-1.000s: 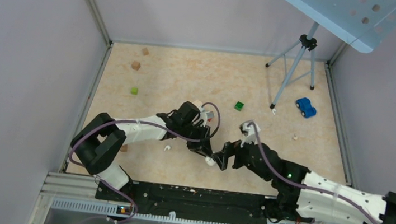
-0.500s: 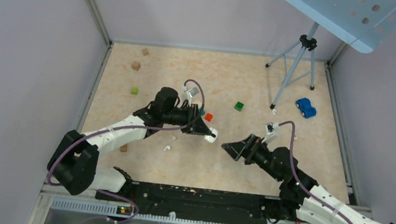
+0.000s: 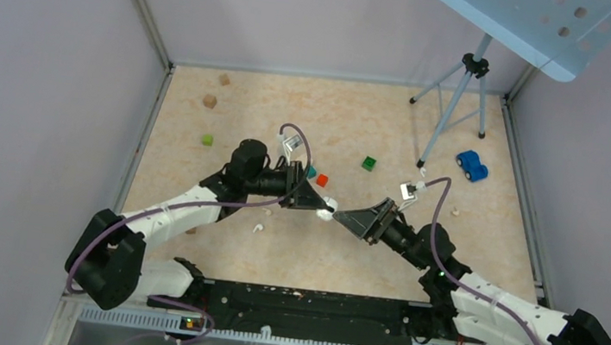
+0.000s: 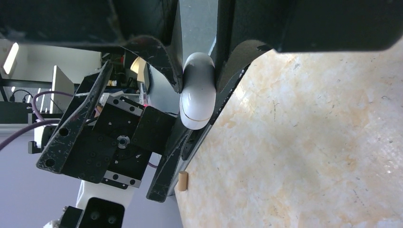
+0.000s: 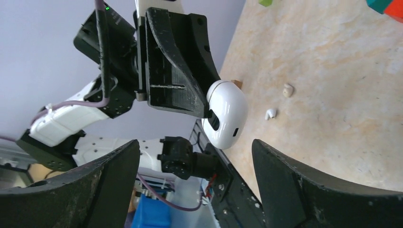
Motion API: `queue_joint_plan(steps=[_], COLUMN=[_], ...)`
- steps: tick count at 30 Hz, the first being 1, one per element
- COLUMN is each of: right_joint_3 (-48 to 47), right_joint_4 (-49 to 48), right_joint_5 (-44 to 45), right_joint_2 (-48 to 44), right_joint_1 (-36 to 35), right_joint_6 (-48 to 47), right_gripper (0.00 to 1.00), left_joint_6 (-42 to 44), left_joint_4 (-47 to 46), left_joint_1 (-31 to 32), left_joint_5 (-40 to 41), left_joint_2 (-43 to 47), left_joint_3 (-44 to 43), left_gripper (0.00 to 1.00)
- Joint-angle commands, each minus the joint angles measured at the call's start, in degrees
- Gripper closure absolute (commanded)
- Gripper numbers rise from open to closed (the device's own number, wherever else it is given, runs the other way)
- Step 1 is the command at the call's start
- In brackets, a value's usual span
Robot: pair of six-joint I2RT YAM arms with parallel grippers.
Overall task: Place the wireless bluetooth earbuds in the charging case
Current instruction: Pass from the right arm to the left, then open the charging case.
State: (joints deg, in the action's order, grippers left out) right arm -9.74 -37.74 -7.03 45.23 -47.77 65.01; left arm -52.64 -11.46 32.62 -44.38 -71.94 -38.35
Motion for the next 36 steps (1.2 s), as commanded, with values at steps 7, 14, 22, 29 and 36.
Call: queue_joint_plan(steps=[7, 14, 22, 29, 36], right_joint_3=[1.2, 0.6, 0.2, 2.3, 4.0], right_joint_4=[-13.6, -18.9, -25.5, -34.1, -36.3], right_joint_5=[-0.9, -2.4, -3.9, -3.6, -3.4], right_joint_2=[3.9, 8.1, 13.5, 16.8, 18.6], right_joint_1=[1.1, 1.2, 1.1, 1.2, 1.9], right_joint_6=[4.0, 4.1, 5.2, 7.1, 7.7], right_gripper=[0.23, 0.39, 0.53, 0.85, 1.00], left_joint_6=[-2.8, -3.9, -4.7, -5.7, -10.3], left_joint_4=[-6.5, -7.8, -9.1, -10.6, -19.1], left_joint_1=[-0.4, -0.4, -0.4, -0.4, -0.5], left_joint_5=[-5.3, -6.9, -7.4, -8.9, -8.6], left_joint_2=[3.5, 3.7, 3.5, 2.7, 3.8], left_joint_3=[-0.3, -0.6, -0.4, -0.3, 2.8], left_gripper=[1.00, 1.00, 1.00, 1.00, 1.00])
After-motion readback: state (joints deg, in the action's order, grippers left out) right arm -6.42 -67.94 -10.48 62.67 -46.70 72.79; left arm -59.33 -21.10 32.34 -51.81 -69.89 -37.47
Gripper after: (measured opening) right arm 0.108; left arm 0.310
